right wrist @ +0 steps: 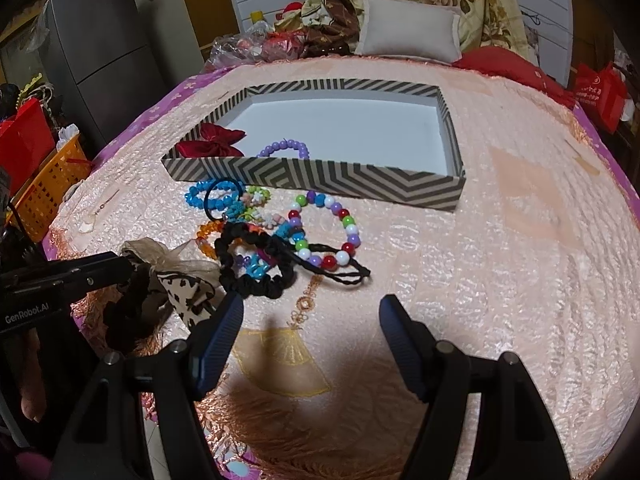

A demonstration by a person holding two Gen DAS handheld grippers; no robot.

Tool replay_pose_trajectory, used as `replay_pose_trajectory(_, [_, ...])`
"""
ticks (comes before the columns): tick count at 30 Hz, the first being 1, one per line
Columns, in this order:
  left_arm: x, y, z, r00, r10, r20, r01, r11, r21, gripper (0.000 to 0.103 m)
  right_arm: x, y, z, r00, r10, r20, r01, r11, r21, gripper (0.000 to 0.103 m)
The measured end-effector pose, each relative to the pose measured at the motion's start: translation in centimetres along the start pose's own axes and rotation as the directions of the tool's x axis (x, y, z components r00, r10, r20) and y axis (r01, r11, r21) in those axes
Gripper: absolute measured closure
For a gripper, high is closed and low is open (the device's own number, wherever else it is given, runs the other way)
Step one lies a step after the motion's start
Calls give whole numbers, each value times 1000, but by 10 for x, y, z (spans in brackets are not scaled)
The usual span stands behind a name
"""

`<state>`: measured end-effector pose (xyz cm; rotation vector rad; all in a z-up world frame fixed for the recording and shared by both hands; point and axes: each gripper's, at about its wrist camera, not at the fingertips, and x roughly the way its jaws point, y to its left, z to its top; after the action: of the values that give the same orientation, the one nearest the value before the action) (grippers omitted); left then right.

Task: Organize jewelry
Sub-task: 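Grasp the leopard-print bow with sheer ribbon with the left gripper, then grasp the black hair tie with the right gripper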

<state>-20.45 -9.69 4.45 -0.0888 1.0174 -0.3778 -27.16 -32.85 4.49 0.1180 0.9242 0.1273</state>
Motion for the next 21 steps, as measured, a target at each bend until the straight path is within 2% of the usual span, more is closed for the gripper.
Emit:
replay_pose_trajectory(13, [14, -7, -5, 999, -14, -39, 15, 999, 33, 79, 10, -2, 5, 1000, 19, 16, -18, 1000, -12, 30])
replay_pose_trajectory(19, [23, -4, -5, 998, -9, -61, 11, 1000, 23, 79, 22, 0, 11, 1000, 12, 16, -11, 998, -55, 50])
replay_pose_trajectory(20, [24, -4, -5, 998, -8, -61, 9, 1000, 24, 79, 25, 0, 12, 1000, 9, 14, -8, 998, -63, 55])
replay_pose_trajectory(21, [24, -4, -5, 998, -6, -60, 7, 1000, 26, 79, 27, 1, 13, 1000, 9, 8, -9, 997, -72, 65])
